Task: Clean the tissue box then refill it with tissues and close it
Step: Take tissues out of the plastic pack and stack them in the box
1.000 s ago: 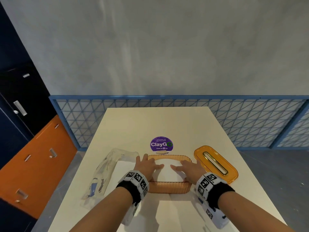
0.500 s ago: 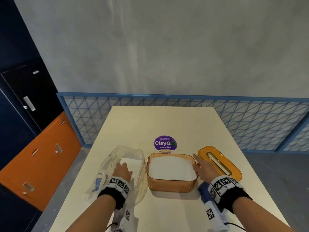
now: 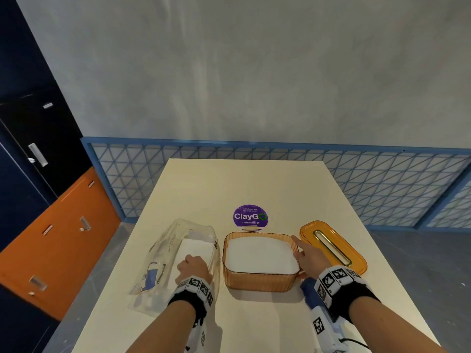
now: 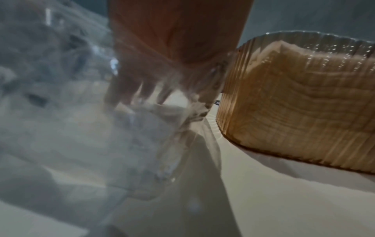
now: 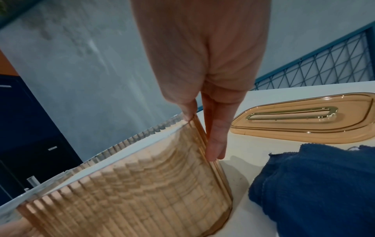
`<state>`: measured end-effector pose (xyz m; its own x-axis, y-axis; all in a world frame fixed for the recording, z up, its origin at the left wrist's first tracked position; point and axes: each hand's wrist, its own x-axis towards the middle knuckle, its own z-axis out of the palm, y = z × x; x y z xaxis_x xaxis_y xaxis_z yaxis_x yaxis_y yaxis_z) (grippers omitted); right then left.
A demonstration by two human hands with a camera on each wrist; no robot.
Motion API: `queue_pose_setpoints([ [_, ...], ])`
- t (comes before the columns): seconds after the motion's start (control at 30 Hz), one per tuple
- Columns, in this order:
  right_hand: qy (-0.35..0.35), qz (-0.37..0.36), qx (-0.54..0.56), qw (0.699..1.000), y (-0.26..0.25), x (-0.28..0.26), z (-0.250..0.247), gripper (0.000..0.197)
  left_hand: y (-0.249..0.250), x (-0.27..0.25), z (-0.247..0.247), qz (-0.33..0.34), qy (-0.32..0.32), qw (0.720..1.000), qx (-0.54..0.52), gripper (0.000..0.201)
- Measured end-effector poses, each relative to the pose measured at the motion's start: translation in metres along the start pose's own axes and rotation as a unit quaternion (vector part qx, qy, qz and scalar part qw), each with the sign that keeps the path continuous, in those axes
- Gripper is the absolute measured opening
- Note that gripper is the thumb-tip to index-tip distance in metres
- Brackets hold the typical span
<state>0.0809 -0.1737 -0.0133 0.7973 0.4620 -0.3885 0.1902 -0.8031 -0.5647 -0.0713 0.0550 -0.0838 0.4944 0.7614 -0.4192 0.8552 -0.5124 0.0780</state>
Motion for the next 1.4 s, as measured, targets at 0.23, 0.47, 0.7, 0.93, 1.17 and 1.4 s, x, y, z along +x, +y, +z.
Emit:
queue_pose_setpoints([
  [0.23,-0.003,0.008,0.006,1.000,-0.001,0.000,0.001,0.052,0.000,0.005,0.004,0.002,0.007,1.000,0.015,0.032],
  [0.47,0.002,0.006,-0.014,1.000,-0.001,-0.001,0.001,0.052,-0.003,0.003,0.004,0.015,0.023,0.999,0.042,0.034],
  [0.7,-0.003,0.009,-0.005,1.000,0.003,0.002,0.002,0.052,-0.007,-0.002,-0.006,0.040,0.057,0.997,0.040,0.033],
  [0.93,-0.041,0.008,-0.019,0.999,-0.006,-0.007,-0.009,0.054,-0.026,-0.026,-0.071,0.108,0.145,0.982,-0.051,0.028],
  [1.17,-0.047,-0.204,0.039,0.977,-0.085,-0.034,-0.036,0.087,-0.012,-0.078,-0.142,0.290,0.200,0.918,-0.182,0.017],
  [1.4,-0.025,-0.257,0.201,0.945,-0.125,-0.045,-0.041,0.028,0.023,-0.107,-0.159,0.391,0.152,0.863,-0.281,0.026],
])
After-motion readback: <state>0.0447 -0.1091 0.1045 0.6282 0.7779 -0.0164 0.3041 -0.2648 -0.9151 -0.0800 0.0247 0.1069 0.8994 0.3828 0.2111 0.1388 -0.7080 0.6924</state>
